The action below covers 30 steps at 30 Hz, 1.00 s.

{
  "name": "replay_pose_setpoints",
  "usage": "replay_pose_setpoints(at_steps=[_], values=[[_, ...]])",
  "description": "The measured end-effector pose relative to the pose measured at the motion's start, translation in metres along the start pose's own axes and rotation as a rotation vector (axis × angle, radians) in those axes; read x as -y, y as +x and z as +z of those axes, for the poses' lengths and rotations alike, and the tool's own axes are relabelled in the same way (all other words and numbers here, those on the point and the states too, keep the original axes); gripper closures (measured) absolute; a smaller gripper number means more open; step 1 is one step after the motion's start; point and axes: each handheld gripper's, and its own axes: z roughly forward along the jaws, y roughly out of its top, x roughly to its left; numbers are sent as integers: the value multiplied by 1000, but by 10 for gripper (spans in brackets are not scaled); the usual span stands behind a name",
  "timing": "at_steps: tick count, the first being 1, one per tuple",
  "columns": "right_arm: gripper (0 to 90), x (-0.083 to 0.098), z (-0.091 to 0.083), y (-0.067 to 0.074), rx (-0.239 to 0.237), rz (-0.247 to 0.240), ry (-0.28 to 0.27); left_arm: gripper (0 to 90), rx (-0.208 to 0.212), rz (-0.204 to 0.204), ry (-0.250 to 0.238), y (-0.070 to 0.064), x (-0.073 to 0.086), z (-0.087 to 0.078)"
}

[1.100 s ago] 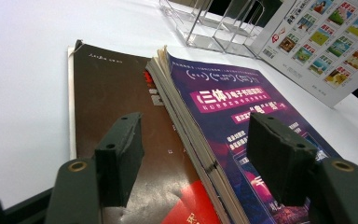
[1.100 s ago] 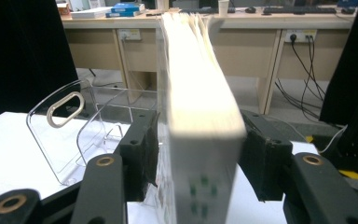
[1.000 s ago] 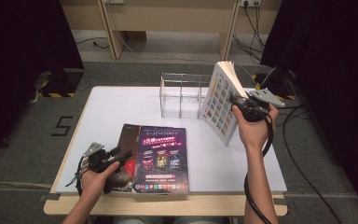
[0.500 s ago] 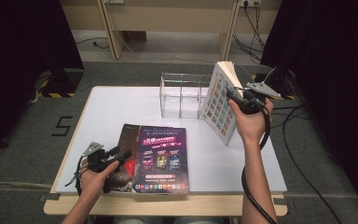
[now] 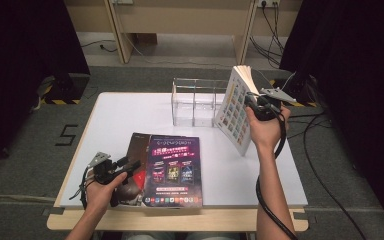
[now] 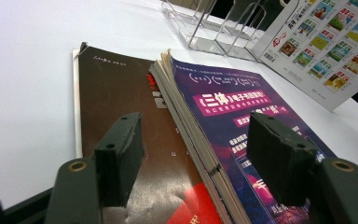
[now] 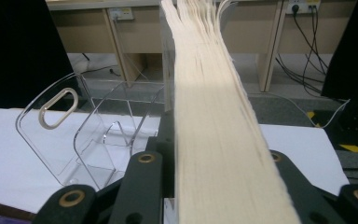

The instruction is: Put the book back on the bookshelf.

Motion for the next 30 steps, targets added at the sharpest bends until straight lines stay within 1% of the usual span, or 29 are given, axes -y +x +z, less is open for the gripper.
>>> replay_pose_setpoints(at_steps=[2, 4, 5, 9, 12, 14, 18, 23, 25, 26, 30], values=[[736, 1, 0, 1, 2, -4, -12, 354, 1, 0, 0, 0, 0, 0], [737, 2, -1, 1, -1, 5, -21, 354, 0, -1, 1, 0, 0, 0], [738, 3, -1, 1, -5, 19, -35, 354, 0, -2, 1, 0, 0, 0], [740, 4, 1, 3, 0, 18, -63, 354, -1, -3, 0, 1, 0, 0], [740, 4, 1, 4, 2, 14, -67, 354, -3, -5, 2, 1, 0, 0], [741, 2, 2, 5, 3, 20, -71, 354, -3, -7, 1, 2, 0, 0], [741, -1, 3, 6, 17, 12, -88, 354, -2, -5, -1, 2, 0, 0], [742, -6, 5, 7, 19, 23, -104, 354, -3, -8, -1, 2, 0, 0], [742, -12, 7, 8, 21, 23, -117, 354, -3, -7, -2, 2, 0, 0], [742, -12, 7, 8, 21, 23, -117, 354, -2, -7, -2, 2, 0, 0], [741, -23, 16, 11, 27, 26, -137, 353, -3, -8, -5, 2, -1, 0]])
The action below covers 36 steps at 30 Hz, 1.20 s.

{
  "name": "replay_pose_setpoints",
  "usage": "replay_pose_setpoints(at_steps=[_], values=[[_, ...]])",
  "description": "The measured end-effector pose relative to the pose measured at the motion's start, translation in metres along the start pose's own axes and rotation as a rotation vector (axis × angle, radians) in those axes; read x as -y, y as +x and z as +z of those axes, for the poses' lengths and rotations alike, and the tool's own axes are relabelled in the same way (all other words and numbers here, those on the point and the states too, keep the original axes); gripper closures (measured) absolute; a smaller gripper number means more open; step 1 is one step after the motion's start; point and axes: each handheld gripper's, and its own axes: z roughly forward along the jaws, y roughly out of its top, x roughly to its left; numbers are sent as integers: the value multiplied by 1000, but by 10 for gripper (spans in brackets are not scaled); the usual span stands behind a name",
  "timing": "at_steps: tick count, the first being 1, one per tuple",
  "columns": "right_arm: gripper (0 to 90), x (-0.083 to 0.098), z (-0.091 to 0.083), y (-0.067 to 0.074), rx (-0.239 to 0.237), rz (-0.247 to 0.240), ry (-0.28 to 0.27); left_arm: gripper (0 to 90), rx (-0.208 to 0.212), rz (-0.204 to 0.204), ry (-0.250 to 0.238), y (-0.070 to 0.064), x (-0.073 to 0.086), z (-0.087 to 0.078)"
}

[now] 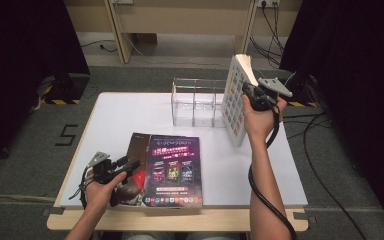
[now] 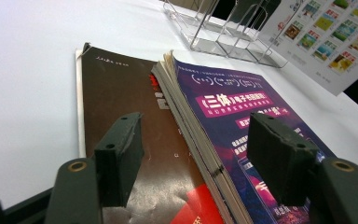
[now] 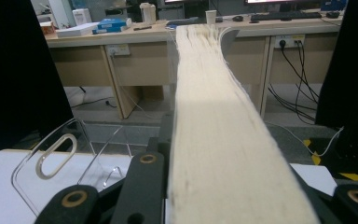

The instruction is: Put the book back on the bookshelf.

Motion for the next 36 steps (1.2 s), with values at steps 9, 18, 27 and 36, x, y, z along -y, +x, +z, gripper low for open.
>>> replay_pose_setpoints(at_steps=[9, 18, 27, 36], values=[[741, -7, 28, 7, 20, 25, -10, 353, -1, -3, -4, 2, -1, -1], [740, -2, 47, 8, 48, 49, 0, 353, 0, -6, -4, 3, -1, -1], [740, 2, 56, 9, 56, 65, -20, 353, 1, -7, 1, 3, -1, 0], [735, 16, 64, 7, 78, 66, -37, 352, 0, -7, -1, 4, -1, -1]])
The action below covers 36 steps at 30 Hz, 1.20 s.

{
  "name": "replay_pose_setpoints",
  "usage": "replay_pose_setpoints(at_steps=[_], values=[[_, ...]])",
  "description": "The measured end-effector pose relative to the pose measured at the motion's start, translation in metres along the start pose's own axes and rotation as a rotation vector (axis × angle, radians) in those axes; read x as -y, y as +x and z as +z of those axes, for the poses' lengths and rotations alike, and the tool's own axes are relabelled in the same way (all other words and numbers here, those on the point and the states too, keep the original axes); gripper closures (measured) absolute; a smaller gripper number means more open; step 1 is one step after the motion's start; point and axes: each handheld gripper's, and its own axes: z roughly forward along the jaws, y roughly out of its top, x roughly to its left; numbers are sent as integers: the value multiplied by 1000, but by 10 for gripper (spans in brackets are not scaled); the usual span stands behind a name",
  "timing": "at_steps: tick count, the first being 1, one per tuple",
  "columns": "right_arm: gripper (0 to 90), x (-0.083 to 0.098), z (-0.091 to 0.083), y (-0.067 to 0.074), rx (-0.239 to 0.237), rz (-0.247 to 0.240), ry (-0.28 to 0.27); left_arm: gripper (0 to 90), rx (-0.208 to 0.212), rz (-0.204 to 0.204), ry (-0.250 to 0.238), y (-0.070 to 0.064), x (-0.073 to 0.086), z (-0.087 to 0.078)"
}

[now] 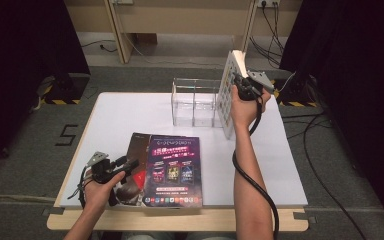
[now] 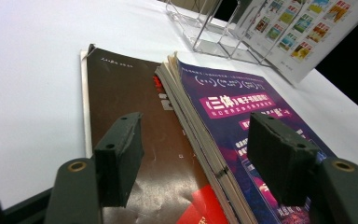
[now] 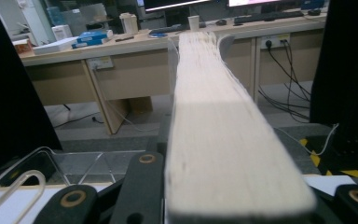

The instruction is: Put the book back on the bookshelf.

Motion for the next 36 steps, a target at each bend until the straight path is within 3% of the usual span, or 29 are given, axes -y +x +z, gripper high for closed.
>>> replay_pose_setpoints(at_steps=[7, 14, 22, 36], values=[[700, 1, -6, -8, 1, -27, 13, 352, -1, 8, 3, -1, 1, 0], [632, -1, -10, -12, -17, 0, 69, 352, 0, 8, 3, -2, 1, 0], [567, -3, -14, -15, -26, -22, 97, 352, 2, 7, 2, -3, 1, 1], [543, -9, -29, -16, -35, -55, 92, 352, 3, 15, 2, -4, 1, 0]])
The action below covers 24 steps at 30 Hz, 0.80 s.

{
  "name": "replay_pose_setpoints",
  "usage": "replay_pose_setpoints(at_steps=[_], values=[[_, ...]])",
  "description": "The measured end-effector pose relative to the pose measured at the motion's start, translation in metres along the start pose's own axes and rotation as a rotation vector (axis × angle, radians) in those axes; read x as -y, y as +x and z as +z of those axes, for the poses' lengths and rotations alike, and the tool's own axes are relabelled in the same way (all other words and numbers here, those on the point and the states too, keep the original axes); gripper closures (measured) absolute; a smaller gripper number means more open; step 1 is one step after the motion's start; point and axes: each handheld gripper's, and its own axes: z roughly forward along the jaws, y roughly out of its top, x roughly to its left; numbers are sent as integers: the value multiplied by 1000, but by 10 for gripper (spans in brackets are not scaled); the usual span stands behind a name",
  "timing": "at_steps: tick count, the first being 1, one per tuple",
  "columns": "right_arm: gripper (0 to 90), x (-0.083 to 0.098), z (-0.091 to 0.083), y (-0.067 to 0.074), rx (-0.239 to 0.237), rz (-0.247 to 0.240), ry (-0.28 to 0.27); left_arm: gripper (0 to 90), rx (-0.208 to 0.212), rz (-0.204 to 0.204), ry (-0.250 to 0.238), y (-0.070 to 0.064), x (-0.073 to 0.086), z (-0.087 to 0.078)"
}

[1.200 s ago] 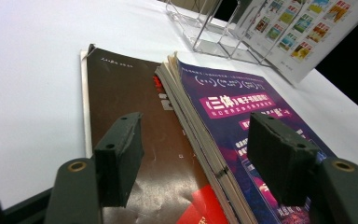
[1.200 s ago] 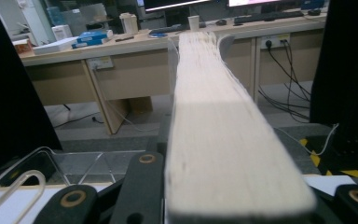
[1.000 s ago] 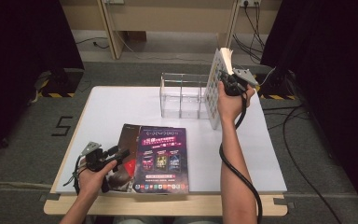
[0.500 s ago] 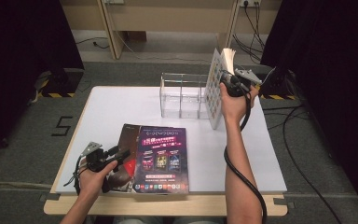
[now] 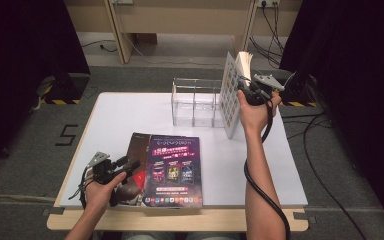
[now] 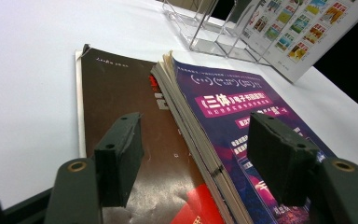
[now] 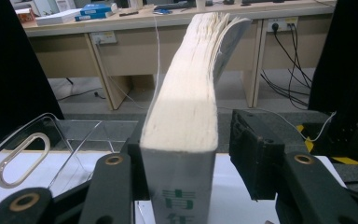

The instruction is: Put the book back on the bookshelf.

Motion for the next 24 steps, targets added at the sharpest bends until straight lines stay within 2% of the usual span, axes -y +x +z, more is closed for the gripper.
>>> replay_pose_setpoints(at_steps=[5, 6, 7, 10, 11, 12, 14, 15, 16, 17, 21, 24], values=[[530, -13, 3, 1, -6, -3, 23, 352, 1, -1, 1, 0, 0, 1], [530, -16, 6, 1, -10, -4, 37, 352, 1, -1, 2, 0, 0, 1], [531, -19, 12, 3, -17, -10, 76, 352, 1, 0, 3, 0, 0, 1], [543, -22, 21, 6, -6, -24, 122, 352, 1, 0, 1, 0, 0, 0], [543, -22, 21, 6, -6, -24, 122, 352, 1, 0, 1, 0, 0, 0], [558, -23, 24, 6, -4, -21, 138, 352, 1, -1, 1, 1, 0, 0], [648, -25, 30, 7, 17, -21, 172, 352, 2, -5, 0, 1, 0, 0], [648, -25, 30, 7, 17, -21, 172, 353, 2, -5, 0, 1, 0, 0], [725, -27, 29, 7, 34, -19, 177, 352, 2, -4, 0, 1, 0, 0], [731, -27, 29, 7, 34, 2, 175, 353, 2, -4, 0, 1, 0, 0], [736, -24, 29, 8, 34, 6, 152, 352, 3, -4, -2, 1, 0, 0], [739, -19, 27, 8, 29, 5, 107, 352, 4, -7, -2, 1, 0, 0]])
